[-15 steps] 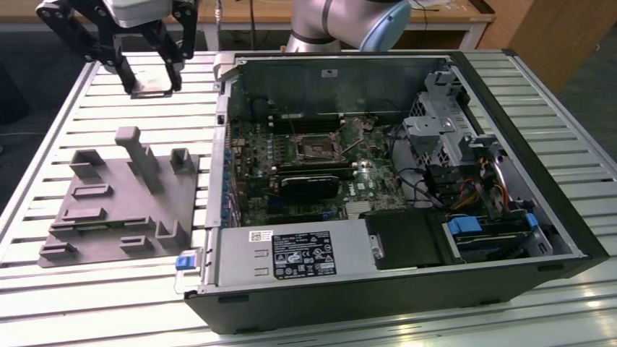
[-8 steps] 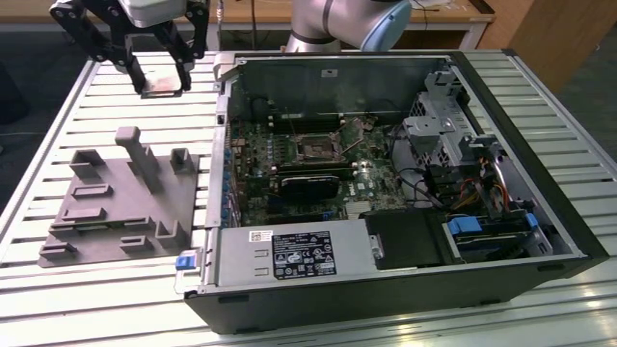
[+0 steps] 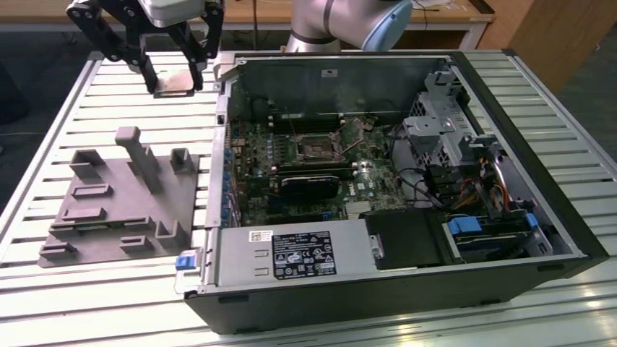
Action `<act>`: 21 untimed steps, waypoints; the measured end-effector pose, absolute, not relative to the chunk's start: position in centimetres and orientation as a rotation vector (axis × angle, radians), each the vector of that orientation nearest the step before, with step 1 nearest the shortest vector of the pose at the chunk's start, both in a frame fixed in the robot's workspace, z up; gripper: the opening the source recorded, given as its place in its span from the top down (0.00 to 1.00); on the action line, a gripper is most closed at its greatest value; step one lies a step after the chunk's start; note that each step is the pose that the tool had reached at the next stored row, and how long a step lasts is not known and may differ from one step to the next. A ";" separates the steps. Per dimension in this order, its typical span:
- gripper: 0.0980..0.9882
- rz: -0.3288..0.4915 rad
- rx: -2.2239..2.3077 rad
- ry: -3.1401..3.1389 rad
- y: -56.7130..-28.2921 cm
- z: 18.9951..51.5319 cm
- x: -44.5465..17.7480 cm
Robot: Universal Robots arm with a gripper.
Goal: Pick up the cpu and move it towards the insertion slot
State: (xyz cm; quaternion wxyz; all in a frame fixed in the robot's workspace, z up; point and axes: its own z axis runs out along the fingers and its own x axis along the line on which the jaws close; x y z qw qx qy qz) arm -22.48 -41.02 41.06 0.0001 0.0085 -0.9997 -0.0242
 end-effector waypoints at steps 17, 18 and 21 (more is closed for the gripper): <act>0.50 -0.076 0.027 -3.140 -41.0 41.1 -19.8; 0.50 -0.076 0.027 -3.140 -41.0 41.1 -19.6; 0.50 -0.076 0.027 -3.140 -41.0 41.1 -19.2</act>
